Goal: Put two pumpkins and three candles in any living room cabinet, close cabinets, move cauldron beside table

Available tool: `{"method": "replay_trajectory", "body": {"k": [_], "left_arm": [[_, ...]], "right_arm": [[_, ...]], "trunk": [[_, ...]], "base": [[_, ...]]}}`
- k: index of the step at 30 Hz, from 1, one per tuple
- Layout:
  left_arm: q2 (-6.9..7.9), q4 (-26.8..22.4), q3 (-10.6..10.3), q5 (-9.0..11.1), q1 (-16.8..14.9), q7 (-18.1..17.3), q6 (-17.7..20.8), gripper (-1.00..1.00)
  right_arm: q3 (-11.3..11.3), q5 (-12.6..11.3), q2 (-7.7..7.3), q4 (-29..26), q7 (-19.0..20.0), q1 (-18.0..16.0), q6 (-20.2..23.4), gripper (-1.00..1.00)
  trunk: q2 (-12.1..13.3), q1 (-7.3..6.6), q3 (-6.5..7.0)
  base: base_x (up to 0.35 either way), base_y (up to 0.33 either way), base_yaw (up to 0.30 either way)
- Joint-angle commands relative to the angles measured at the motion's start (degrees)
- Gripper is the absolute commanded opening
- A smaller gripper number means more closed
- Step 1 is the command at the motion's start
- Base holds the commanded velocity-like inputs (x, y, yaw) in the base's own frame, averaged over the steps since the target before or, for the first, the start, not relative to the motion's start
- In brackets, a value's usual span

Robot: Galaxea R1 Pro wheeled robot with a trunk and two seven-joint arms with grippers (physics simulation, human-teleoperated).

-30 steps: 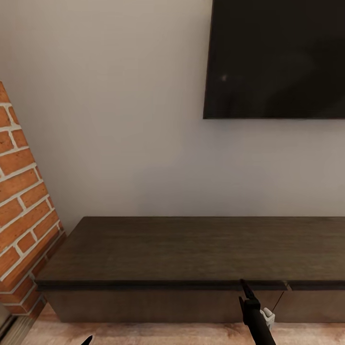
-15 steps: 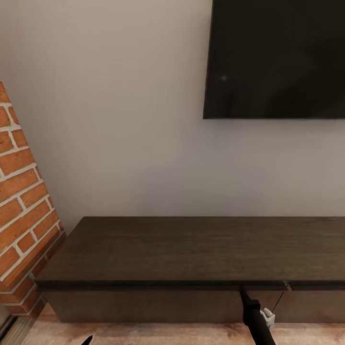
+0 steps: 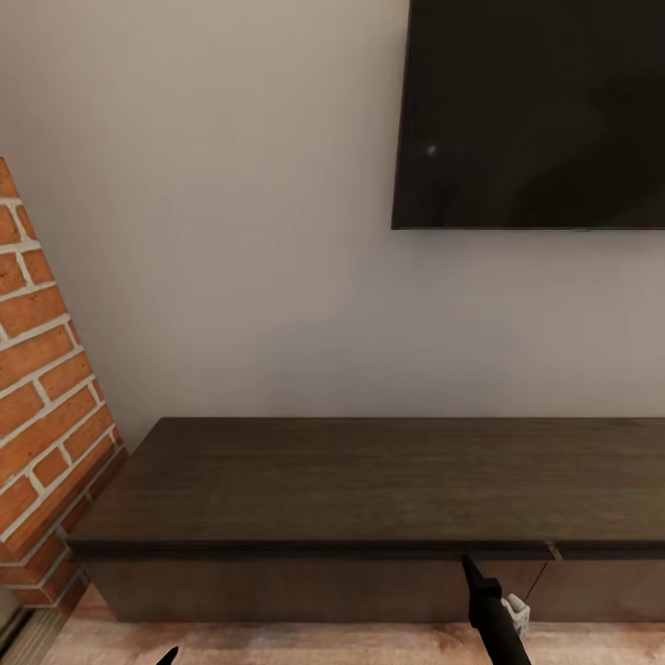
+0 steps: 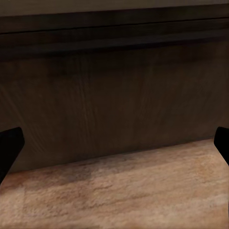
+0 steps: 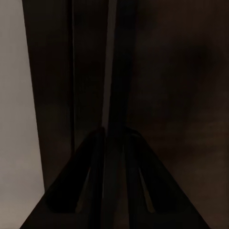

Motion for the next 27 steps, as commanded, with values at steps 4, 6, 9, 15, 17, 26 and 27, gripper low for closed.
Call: {"method": "replay_trajectory", "body": {"k": [4,6,9,15,17,26,27], "left_arm": [[0.03,0.0,0.0,-0.1,0.0,0.0,-0.1,1.00],[0.03,0.0,0.0,-0.1,0.0,0.0,-0.1,1.00],[0.03,0.0,0.0,-0.1,0.0,0.1,-0.2,1.00],[0.03,0.0,0.0,-0.1,0.0,0.1,-0.2,1.00],[0.03,0.0,0.0,-0.1,0.0,0.1,-0.2,1.00],[0.03,0.0,0.0,-0.2,0.1,0.1,-0.2,1.00],[0.03,0.0,0.0,-0.2,0.1,0.1,-0.2,1.00]], "right_arm": [[0.0,-1.2,0.04,-0.1,0.5,-0.1,1.2,-1.00],[0.0,-1.2,0.04,-0.1,0.5,-0.1,1.2,-1.00],[0.0,-1.2,0.04,-0.1,0.6,-0.1,1.2,-1.00],[0.0,-1.2,0.04,-0.1,0.5,-0.1,1.2,-1.00],[0.0,-1.2,0.04,-0.1,0.5,-0.1,1.2,-1.00],[0.0,-1.2,0.04,-0.1,0.5,-0.1,1.2,-1.00],[0.0,-1.2,0.04,-0.1,0.5,-0.1,1.2,-1.00]], "trunk": [[0.0,-0.02,-0.03],[0.0,-0.02,-0.03],[0.0,-0.02,-0.03],[0.0,-0.02,-0.03],[0.0,-0.02,-0.03],[0.0,-0.02,-0.03],[0.0,-0.02,-0.03]], "base": [[0.000,0.000,0.000],[0.000,0.000,0.000],[-0.007,0.000,0.000],[-0.028,0.000,0.000],[-0.051,0.000,0.000],[-0.052,0.000,0.000],[-0.190,0.000,0.000]]}}
